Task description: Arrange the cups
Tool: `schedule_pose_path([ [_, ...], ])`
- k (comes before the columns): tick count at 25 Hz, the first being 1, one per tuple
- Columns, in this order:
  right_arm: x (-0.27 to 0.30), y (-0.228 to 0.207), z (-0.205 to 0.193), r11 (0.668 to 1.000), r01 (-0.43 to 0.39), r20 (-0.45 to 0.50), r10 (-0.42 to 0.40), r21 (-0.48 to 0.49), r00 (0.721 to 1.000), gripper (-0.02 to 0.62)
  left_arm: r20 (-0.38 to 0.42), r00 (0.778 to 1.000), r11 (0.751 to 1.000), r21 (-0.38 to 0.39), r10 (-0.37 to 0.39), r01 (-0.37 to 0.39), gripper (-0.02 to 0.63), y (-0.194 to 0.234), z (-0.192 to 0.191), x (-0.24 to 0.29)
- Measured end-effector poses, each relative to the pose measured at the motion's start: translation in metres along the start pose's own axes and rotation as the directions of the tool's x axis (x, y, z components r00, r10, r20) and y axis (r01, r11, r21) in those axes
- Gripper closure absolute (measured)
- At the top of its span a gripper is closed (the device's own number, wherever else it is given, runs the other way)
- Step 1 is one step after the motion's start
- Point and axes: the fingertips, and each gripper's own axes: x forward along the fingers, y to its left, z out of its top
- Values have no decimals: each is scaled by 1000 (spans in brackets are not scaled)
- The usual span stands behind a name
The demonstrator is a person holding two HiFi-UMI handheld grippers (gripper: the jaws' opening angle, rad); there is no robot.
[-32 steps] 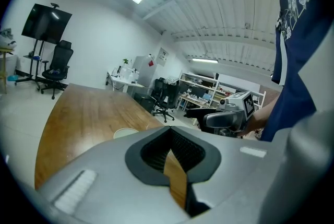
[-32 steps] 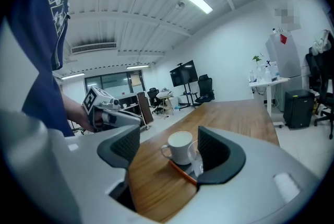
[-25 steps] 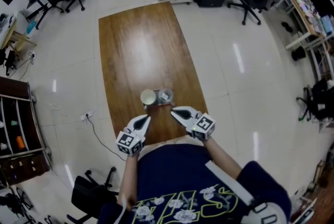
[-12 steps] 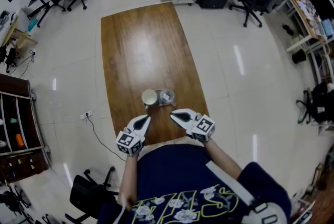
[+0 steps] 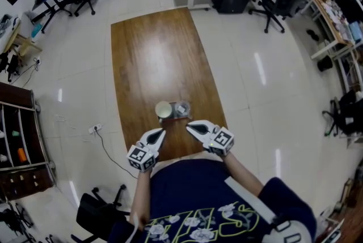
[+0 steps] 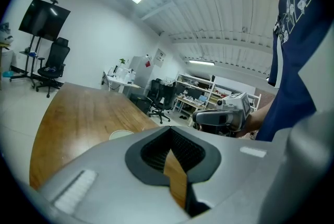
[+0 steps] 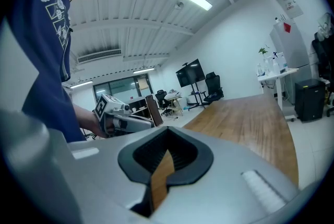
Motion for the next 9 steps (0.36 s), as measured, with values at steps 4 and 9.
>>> schedule_pose_path([
  [4,3,2,11,1000,-11,43,11,-10,999,600,13,1000,1000,1,-23,23,603,-4,5,1],
  [9,15,0,18,999,-25,35,26,-41,999,600,5,999,998,37,-50,50,603,-7,8,6],
])
